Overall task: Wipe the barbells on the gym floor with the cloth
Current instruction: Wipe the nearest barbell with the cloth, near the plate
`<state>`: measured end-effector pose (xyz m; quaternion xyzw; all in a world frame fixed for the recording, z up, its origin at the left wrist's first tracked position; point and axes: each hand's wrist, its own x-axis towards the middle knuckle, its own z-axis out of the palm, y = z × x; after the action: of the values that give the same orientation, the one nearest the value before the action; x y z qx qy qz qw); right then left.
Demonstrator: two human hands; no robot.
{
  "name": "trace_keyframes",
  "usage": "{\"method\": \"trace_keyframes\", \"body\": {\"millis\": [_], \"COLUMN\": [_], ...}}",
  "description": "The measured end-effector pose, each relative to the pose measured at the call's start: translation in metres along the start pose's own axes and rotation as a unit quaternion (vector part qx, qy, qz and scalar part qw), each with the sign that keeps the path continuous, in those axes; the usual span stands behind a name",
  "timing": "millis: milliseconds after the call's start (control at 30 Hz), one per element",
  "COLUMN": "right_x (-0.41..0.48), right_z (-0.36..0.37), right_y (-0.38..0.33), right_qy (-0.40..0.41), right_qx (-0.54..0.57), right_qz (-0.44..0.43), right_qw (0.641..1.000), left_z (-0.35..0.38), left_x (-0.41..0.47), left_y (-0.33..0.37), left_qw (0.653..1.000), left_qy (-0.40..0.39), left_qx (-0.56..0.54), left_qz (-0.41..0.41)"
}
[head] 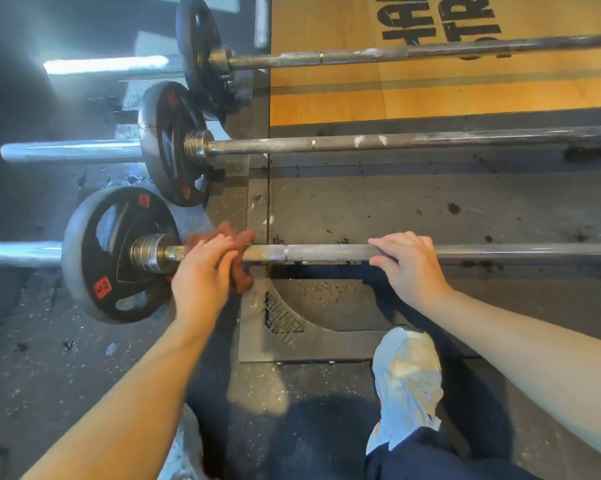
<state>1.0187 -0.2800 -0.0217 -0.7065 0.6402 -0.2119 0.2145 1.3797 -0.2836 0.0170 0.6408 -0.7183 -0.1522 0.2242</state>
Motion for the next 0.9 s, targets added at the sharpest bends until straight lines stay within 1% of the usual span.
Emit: {"method": "trace_keyframes", "body": {"millis": [67,100,167,200,300,367,500,567,667,800,900], "right_x": [-0.001,-0.001,-0.001,-0.001,-0.002,-0.002,0.002,0.001,0.001,0.001,0.002], "right_z": [0.002,0.002,0.001,0.001,0.001,-0.001,-0.005,-0.007,-0.010,-0.009,-0.013], "right_y": [-0.002,-0.003,-0.002,-0.001,0.003,0.002,-0.001,-0.001,-0.003,-0.007,-0.012], "right_qy": [0.000,0.003,0.010,0.012,0.009,0.003,-0.014,-0.021,-0.021,-0.022,-0.037], "right_qx": [0.000,-0.001,-0.004,-0.005,-0.011,-0.001,-0.005,-0.008,0.014,0.024,0.028], "right_qz": [0.002,0.004,0.007,0.008,0.011,0.017,0.026,0.028,0.036,0.044,0.057], "right_qw": [1.000,1.000,1.000,1.000,1.000,1.000,1.000,0.999,0.999,0.998,0.997], "left_z": [-0.019,-0.018,0.000,0.012,0.053,0.078,0.106,0.108,0.083,0.039,0.037], "left_x": [-0.006,-0.008,-0.009,-0.008,-0.009,-0.007,0.007,0.013,0.014,0.008,0.005], "left_y": [-0.025,-0.026,-0.011,0.003,0.052,0.084,0.135,0.135,0.106,0.038,0.023], "left_qw": [0.994,0.990,0.982,0.981,0.992,0.995,0.999,0.998,0.995,0.999,1.000], "left_qy": [0.053,0.073,0.089,0.083,0.040,0.030,-0.019,-0.036,-0.041,-0.013,0.005], "left_qx": [-0.012,-0.016,-0.031,-0.039,-0.049,-0.048,-0.046,-0.040,-0.019,0.002,0.012], "left_qz": [-0.090,-0.121,-0.166,-0.168,-0.110,-0.081,0.007,0.041,0.086,0.035,-0.016]}}
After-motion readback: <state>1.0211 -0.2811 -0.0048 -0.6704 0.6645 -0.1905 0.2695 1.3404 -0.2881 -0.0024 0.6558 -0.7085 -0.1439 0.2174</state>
